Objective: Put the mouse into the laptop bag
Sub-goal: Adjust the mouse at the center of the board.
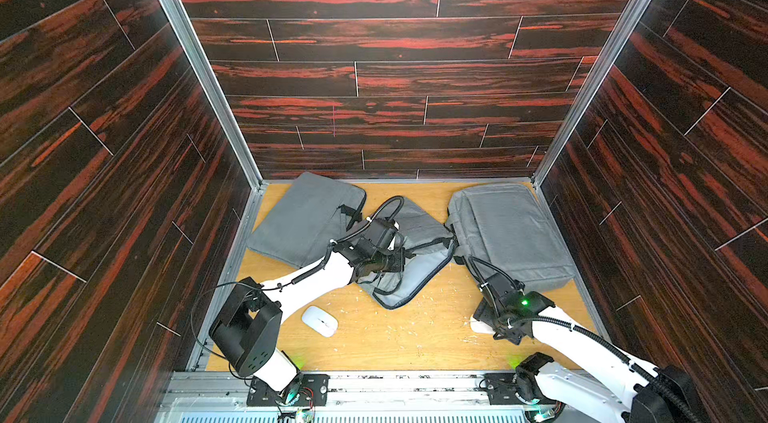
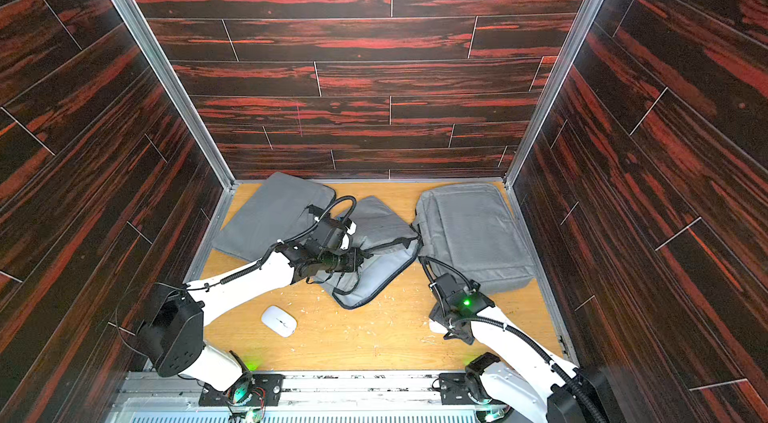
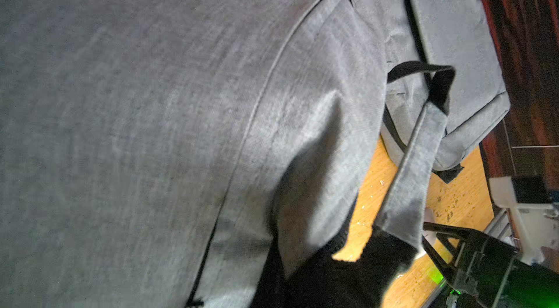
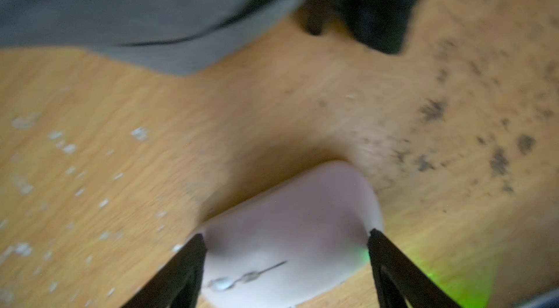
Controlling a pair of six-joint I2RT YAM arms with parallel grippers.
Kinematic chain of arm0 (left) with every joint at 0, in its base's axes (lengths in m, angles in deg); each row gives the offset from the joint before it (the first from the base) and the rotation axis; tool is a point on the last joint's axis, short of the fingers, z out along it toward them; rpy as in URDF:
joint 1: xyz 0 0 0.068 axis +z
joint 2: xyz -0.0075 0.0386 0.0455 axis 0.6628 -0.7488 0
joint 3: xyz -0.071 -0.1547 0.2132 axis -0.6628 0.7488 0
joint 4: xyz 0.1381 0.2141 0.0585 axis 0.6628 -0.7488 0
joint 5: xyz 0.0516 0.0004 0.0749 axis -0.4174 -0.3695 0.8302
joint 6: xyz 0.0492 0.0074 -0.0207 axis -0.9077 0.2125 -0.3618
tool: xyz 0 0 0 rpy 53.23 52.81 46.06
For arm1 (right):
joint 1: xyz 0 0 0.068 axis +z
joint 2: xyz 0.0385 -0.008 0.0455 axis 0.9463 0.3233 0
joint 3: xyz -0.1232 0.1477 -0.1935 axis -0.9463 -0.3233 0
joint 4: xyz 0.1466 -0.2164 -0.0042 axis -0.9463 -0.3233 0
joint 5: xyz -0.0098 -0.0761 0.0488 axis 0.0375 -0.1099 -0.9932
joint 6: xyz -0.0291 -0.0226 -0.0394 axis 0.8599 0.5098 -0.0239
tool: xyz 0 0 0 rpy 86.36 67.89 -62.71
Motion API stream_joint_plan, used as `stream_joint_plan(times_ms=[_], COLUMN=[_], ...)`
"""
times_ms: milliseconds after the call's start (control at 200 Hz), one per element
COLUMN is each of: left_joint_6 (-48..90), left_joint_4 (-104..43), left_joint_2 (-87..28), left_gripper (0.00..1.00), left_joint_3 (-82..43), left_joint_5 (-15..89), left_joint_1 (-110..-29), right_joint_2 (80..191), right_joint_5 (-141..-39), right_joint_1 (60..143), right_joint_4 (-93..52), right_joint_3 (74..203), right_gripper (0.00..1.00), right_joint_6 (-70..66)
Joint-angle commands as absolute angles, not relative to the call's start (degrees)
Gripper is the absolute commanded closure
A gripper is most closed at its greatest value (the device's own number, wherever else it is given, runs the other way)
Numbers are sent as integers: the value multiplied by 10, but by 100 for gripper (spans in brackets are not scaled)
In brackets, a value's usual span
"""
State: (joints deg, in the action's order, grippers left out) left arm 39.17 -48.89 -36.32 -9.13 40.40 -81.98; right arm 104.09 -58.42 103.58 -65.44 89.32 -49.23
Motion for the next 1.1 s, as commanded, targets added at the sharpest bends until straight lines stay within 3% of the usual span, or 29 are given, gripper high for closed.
stream_joint_plan(times_ms=[0,240,576,877,1097], left_joint_6=[388,383,376,376,369], left_joint_4=[-463,-464,-481,-487,-502], left_joint_2=[-329,-323,-290,-288,-285], left_gripper=[100,100,100,100,100], left_joint_3=[-84,-81,-69,-67,-70], left_joint_5=[390,390,410,413,420], left_joint_1=[-821,-820,-816,-812,-805], right_joint_2=[1043,1141,1347,1253,1236], right_joint_5=[-580,-581,-580,-519,-503], right_joint_1=[1059,1142,1210,1219,1308], right_joint_4=[-655,-579,-500,-554,-620], right_joint_3=[877,921,1098,1139,1106], right_gripper=[14,15,15,15,22], right_joint_6=[-570,-597,-526,-408,-429])
